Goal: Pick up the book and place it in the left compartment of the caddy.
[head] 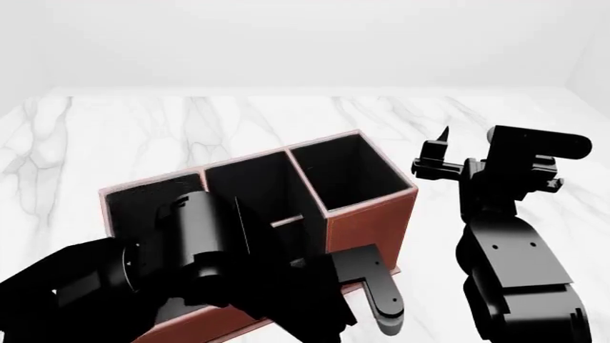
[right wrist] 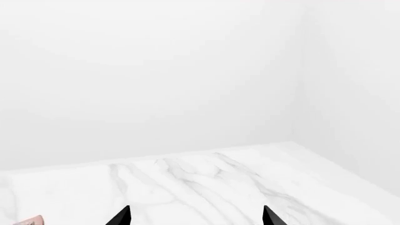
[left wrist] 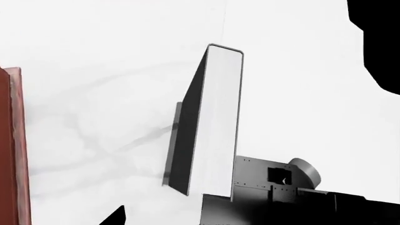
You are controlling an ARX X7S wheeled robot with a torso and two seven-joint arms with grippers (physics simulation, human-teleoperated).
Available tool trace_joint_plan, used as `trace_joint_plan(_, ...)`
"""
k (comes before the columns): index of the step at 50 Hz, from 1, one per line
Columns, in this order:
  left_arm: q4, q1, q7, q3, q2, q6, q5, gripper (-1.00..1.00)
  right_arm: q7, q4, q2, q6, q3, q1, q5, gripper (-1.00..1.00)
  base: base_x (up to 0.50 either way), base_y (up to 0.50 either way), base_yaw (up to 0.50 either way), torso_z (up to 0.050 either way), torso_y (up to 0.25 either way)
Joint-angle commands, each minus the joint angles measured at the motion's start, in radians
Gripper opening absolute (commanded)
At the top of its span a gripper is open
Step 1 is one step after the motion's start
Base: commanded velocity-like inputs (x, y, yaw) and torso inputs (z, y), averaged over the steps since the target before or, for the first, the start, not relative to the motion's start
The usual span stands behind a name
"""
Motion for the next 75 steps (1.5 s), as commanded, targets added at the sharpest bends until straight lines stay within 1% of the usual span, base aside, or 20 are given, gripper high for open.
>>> trace_joint_plan(1,-0.038,0.0,0.063,0.058,0.024,0.051,0.067,1.0,0.001,0.007,0.0,-0.009,-0.003,-0.003,0.005,1.0,0.0,0.0,0.0,0.0,0.0)
trace_joint_plan(12,-0.023,-0.01,0.084,0.077,0.042,0.084,0.09,1.0,0.003,0.011,0.002,-0.015,-0.006,-0.008,0.008,1.0,0.0,0.0,0.0,0.0,0.0)
trace_joint_plan(36,-0.054,0.005,0.153,0.135,0.081,0.146,0.132,1.0,0.007,0.011,0.011,-0.018,-0.006,-0.012,0.02,1.0,0.0,0.0,0.0,0.0,0.0)
trace_joint_plan(62,-0.224,0.035,0.307,0.235,0.122,0.266,0.234,1.0,0.008,0.03,0.015,-0.042,-0.002,-0.02,0.032,1.0,0.0,0.0,0.0,0.0,0.0)
trace_joint_plan(68,-0.29,0.048,0.351,0.265,0.144,0.302,0.266,1.0,0.008,0.034,0.016,-0.048,-0.002,-0.023,0.035,1.0,0.0,0.0,0.0,0.0,0.0)
trace_joint_plan(75,-0.3,0.046,0.359,0.266,0.147,0.309,0.266,1.0,0.008,0.039,0.015,-0.054,-0.005,-0.022,0.036,1.0,0.0,0.0,0.0,0.0,0.0)
